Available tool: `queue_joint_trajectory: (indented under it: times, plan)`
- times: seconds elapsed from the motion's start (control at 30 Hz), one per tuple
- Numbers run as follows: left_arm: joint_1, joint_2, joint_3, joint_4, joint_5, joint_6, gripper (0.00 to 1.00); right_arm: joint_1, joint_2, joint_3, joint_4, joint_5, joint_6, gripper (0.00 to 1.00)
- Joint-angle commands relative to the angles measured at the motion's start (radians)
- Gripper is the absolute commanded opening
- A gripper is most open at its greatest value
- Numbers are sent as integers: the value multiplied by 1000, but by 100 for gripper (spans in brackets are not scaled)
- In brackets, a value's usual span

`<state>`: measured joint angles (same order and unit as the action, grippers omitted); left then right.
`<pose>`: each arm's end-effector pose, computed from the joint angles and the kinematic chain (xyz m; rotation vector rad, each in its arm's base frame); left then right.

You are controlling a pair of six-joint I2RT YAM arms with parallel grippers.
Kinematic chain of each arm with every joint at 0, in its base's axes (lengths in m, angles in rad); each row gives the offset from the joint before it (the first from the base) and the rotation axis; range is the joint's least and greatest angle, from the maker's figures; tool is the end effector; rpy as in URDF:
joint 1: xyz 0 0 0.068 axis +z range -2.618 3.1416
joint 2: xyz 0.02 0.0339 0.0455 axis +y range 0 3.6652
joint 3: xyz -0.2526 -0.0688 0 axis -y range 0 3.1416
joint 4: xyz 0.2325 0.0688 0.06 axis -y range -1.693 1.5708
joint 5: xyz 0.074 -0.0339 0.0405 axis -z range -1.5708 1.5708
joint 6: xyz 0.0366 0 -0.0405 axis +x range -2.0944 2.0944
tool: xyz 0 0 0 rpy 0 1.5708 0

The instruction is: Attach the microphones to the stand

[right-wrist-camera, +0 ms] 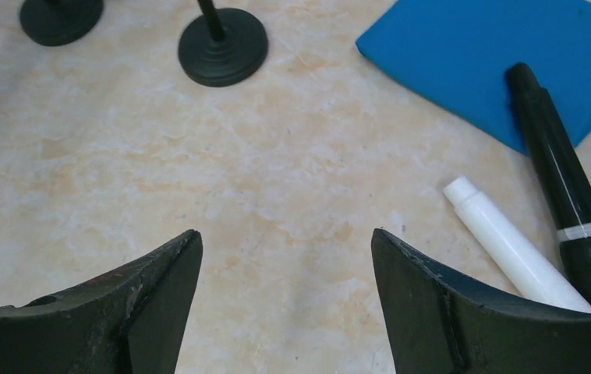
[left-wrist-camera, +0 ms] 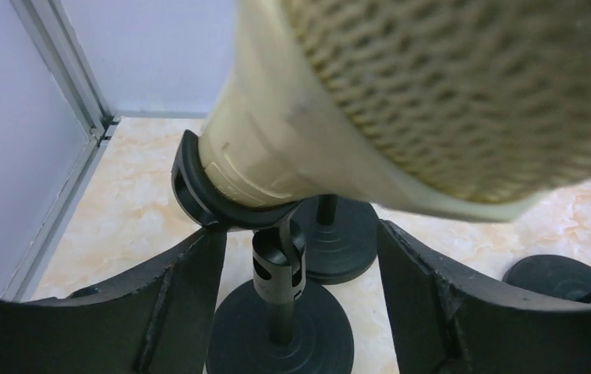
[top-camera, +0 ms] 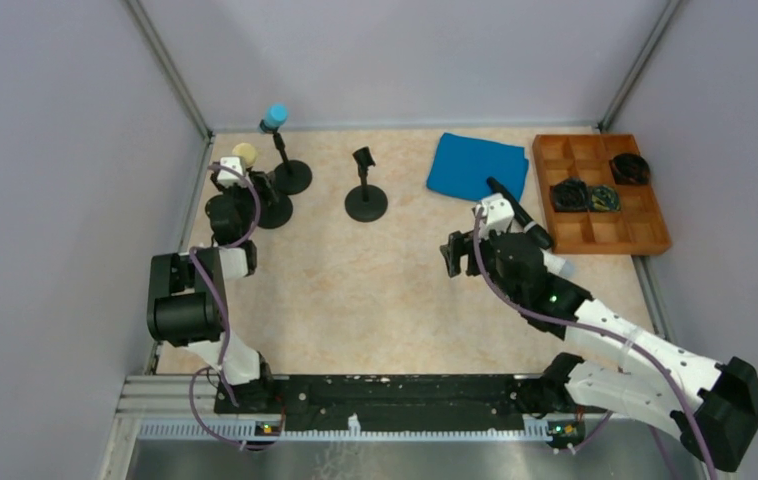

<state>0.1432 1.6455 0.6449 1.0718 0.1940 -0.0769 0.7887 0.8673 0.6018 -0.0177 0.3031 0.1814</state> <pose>0.3222 0.0393 0.2099 -0.0089 1.5016 -0.0921 0.1496 0.1351 0.2726 -0.3503 1.8260 0.3968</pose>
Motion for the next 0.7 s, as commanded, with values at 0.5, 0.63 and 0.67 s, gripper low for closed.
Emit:
queue_joint_trajectory:
  times: [0.5, 0.63, 0.67]
  plan:
    - [-270, -566, -268, -303, -476, -242, 99, -106, 201, 199, -234, 98, 86, 84]
    - [-316, -716, -305, -483, -433, -350, 99, -128, 259, 268, -331, 76, 127, 89]
    - [-319, -736, -310, -528, -402, -388, 99, -129, 269, 279, -346, 73, 135, 89]
